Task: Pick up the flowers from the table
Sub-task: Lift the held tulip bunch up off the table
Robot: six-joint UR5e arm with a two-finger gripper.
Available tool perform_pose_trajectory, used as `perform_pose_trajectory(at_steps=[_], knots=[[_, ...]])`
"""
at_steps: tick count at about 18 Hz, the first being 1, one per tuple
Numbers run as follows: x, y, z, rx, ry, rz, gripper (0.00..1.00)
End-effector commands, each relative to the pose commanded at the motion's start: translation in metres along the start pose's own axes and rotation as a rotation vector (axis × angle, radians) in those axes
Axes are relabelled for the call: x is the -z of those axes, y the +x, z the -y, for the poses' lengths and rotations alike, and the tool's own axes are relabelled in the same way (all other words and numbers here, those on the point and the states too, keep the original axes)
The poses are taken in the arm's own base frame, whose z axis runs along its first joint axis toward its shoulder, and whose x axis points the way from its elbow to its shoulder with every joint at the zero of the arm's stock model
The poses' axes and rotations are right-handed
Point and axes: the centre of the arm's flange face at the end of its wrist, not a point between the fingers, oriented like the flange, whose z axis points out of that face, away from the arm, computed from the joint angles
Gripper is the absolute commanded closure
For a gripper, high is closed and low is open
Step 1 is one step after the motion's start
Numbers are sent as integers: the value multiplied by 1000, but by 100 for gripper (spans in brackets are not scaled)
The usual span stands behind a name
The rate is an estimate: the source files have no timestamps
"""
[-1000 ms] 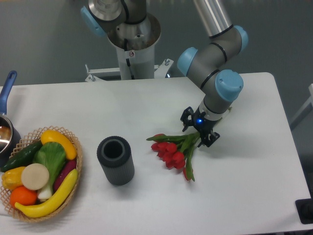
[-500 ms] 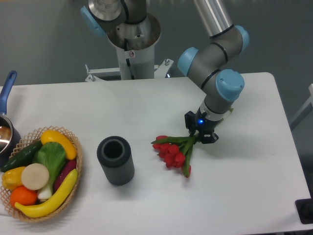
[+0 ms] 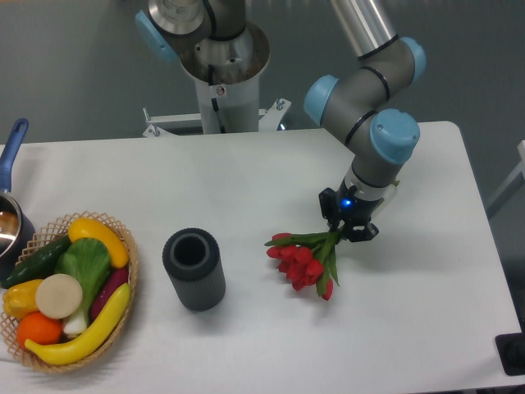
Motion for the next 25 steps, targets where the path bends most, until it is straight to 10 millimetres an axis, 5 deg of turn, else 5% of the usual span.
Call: perform_pose_trajectory(at_steps=[6,13,25], knots=[[100,-3,23,76,448,133,77],[163,27,62,174,718,120,77],[180,29,65,193,852,97,77]])
